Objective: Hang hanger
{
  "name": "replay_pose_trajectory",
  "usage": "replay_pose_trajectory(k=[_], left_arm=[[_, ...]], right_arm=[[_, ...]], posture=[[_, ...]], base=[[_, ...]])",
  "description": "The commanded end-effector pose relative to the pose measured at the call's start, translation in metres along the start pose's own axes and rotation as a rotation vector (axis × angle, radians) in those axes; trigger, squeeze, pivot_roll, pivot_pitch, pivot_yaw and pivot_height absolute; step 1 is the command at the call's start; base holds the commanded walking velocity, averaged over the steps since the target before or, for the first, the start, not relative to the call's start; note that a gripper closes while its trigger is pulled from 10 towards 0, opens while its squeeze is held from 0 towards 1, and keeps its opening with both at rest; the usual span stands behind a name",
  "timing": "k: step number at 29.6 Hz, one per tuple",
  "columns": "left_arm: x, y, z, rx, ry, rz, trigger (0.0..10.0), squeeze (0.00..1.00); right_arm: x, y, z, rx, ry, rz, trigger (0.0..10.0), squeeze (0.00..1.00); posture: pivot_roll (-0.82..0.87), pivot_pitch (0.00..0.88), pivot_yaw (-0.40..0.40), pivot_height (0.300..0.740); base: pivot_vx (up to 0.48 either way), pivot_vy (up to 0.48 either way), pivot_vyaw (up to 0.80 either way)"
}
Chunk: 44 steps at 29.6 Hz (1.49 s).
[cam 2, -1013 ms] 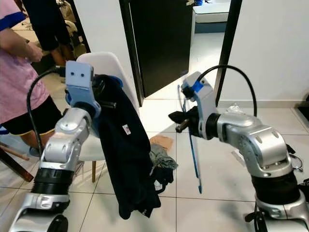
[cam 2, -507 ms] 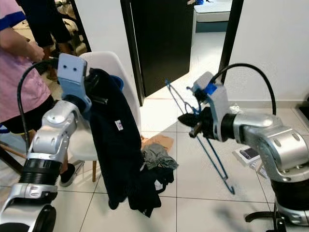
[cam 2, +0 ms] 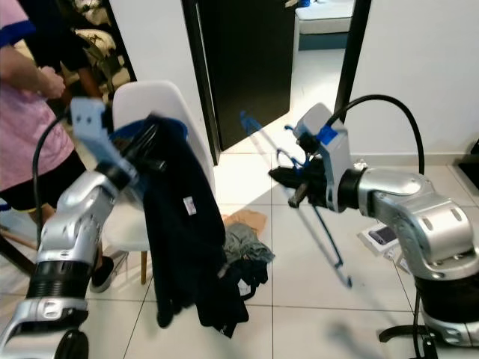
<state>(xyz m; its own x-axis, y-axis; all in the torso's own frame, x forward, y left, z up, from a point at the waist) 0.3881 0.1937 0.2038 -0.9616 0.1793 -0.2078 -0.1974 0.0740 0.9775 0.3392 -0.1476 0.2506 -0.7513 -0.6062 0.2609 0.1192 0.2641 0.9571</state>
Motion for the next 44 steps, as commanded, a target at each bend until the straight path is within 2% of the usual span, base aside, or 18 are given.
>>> replay_pose_trajectory(k=[1,3,5,6,8,11,12,15,17,23,26,27,28,29,32,34,41,44], left_arm=[[0.011,-0.029,0.011,-0.089,0.047,0.097,10.0,0.0],[0.011,-0.029,0.011,-0.089,0.047,0.097,10.0,0.0],[0.03,-0.075,0.008,-0.128,0.067,0.244,10.0,0.0],[0.03,-0.075,0.008,-0.128,0.067,0.244,10.0,0.0],[0.046,-0.104,0.004,-0.147,0.061,0.341,10.0,0.0],[0.054,-0.118,-0.001,-0.142,0.055,0.387,10.0,0.0],[0.068,-0.14,-0.009,-0.133,0.04,0.463,10.0,0.0],[0.072,-0.148,-0.013,-0.123,0.038,0.486,10.0,0.0],[0.072,-0.152,-0.02,-0.107,0.03,0.489,10.0,0.0],[0.061,-0.14,-0.027,-0.072,0.002,0.408,10.0,0.0],[0.059,-0.138,-0.028,-0.069,-0.003,0.396,10.0,0.0],[0.053,-0.125,-0.033,-0.06,-0.038,0.338,10.0,0.0],[0.053,-0.125,-0.033,-0.06,-0.038,0.338,10.0,0.0],[0.047,-0.108,-0.038,-0.056,-0.072,0.277,10.0,0.0],[0.041,-0.093,-0.041,-0.061,-0.089,0.224,10.0,0.0],[0.032,-0.068,-0.042,-0.066,-0.075,0.143,10.0,0.0],[0.025,-0.035,-0.041,-0.077,-0.023,0.056,10.0,0.0],[0.025,-0.031,-0.042,-0.081,-0.023,0.053,10.0,0.0]], right_arm=[[-0.011,-0.009,-0.025,-0.13,-0.159,-0.055,10.0,0.0],[-0.011,-0.009,-0.025,-0.13,-0.159,-0.055,10.0,0.0],[-0.015,-0.039,-0.038,-0.185,-0.247,-0.037,10.0,0.0],[-0.015,-0.039,-0.038,-0.185,-0.247,-0.037,10.0,0.0],[-0.015,-0.056,-0.04,-0.203,-0.269,-0.018,10.0,0.0],[-0.016,-0.059,-0.038,-0.214,-0.254,-0.019,10.0,0.0],[-0.017,-0.059,-0.033,-0.234,-0.21,-0.037,10.0,0.0],[-0.019,-0.057,-0.03,-0.228,-0.187,-0.046,10.0,0.0],[-0.021,-0.043,-0.013,-0.232,-0.084,-0.109,10.0,0.0],[-0.02,-0.029,0.006,-0.223,0.039,-0.192,10.0,0.0],[-0.019,-0.028,0.008,-0.22,0.049,-0.198,10.0,0.0],[-0.018,-0.026,0.011,-0.213,0.067,-0.208,10.0,0.0],[-0.018,-0.026,0.011,-0.213,0.067,-0.208,10.0,0.0],[-0.017,-0.022,0.013,-0.205,0.086,-0.219,10.0,0.0],[-0.016,-0.019,0.016,-0.197,0.103,-0.229,10.0,0.0],[-0.015,-0.013,0.021,-0.179,0.136,-0.244,10.0,0.0],[-0.019,-0.015,0.029,-0.191,0.155,-0.252,10.0,0.0],[-0.02,-0.018,0.029,-0.201,0.15,-0.248,10.0,0.0]], posture=[[-0.02,0.0,0.056,0.74],[-0.02,0.0,0.056,0.74],[0.01,0.0,0.047,0.74],[0.01,0.0,0.047,0.74],[0.02,0.0,0.045,0.74],[0.02,0.0,0.042,0.74],[0.01,0.0,0.044,0.74],[0.01,0.0,0.043,0.74],[-0.01,0.0,0.044,0.74],[-0.01,0.0,0.044,0.74],[-0.01,0.0,0.044,0.74],[-0.02,0.0,0.045,0.74],[-0.02,0.0,0.045,0.74],[-0.02,0.0,0.045,0.74],[-0.02,0.0,0.044,0.74],[-0.02,0.0,0.043,0.74],[-0.02,0.0,0.042,0.74],[-0.02,0.0,0.042,0.74]], base=[[0.0,0.0,0.0],[0.0,0.0,0.0],[0.0,0.0,0.4],[0.0,0.0,0.8],[0.0,0.0,0.8],[0.0,0.0,0.8],[0.0,0.0,0.8],[0.0,0.0,0.8],[0.0,0.0,0.8],[0.0,0.0,0.8],[0.0,0.0,0.8],[0.0,0.0,0.8],[0.0,0.0,0.8],[0.0,0.0,0.8],[0.0,0.0,0.8],[0.0,0.0,0.8],[0.0,0.0,0.8],[0.0,0.0,0.8]])
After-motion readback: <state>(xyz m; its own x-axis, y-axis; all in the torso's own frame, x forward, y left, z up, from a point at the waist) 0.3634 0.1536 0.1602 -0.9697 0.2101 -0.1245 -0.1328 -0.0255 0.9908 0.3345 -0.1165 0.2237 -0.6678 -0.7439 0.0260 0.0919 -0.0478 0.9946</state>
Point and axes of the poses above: a point about 5 cm out from each wrist's last joint towards the gripper, its own x axis pointing back from the gripper into the wrist, its own y axis along the axis of the wrist's last joint, z = x × y, the point moved 4 cm from there along -x, pointing out of the wrist towards the gripper, and after that the axes turned 5 degrees about -x, right-handed, at the moved point
